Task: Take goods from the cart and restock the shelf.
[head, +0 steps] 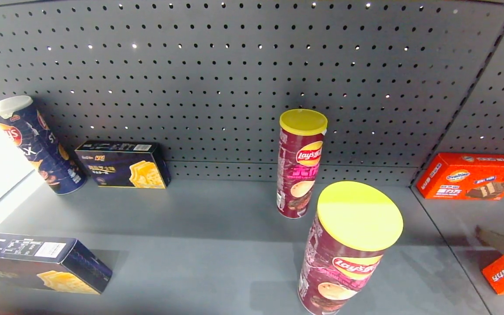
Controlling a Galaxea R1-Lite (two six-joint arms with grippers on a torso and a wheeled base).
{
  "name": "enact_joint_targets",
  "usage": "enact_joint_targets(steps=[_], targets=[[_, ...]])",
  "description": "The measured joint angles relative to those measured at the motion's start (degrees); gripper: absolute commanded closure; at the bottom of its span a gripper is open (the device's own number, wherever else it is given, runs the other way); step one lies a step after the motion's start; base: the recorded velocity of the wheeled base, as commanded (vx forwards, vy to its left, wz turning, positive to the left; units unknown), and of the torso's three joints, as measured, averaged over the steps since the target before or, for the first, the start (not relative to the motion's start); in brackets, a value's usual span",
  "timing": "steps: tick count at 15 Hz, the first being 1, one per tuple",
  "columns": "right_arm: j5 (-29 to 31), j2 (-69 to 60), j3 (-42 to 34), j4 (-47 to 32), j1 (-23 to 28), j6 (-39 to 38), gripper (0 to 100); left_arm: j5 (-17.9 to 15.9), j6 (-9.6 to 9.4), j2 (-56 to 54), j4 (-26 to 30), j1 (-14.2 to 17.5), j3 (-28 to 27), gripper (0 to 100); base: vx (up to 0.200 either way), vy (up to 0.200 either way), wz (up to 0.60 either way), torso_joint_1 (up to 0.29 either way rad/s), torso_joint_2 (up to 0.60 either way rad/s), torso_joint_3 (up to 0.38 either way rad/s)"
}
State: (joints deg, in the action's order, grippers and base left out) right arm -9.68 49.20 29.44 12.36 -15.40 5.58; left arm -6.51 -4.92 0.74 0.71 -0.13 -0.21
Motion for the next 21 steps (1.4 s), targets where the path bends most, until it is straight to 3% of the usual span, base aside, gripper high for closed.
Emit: enact_joint_targets(steps=[5,21], targets=[[0.2,11.4,3.5,0.5,-11.3,0.6,0,0.0,0.09,0.0,0.0,0.0,0.0,0,0.0,0.0,0.0,0.0,0.0,0.0],[0.1,21.1,1.8,0.4,-19.6,2.6,0,0.1,0.35,0.0,0.1,-0.1,0.0,0,0.0,0.0,0.0,0.0,0.0,0.0]])
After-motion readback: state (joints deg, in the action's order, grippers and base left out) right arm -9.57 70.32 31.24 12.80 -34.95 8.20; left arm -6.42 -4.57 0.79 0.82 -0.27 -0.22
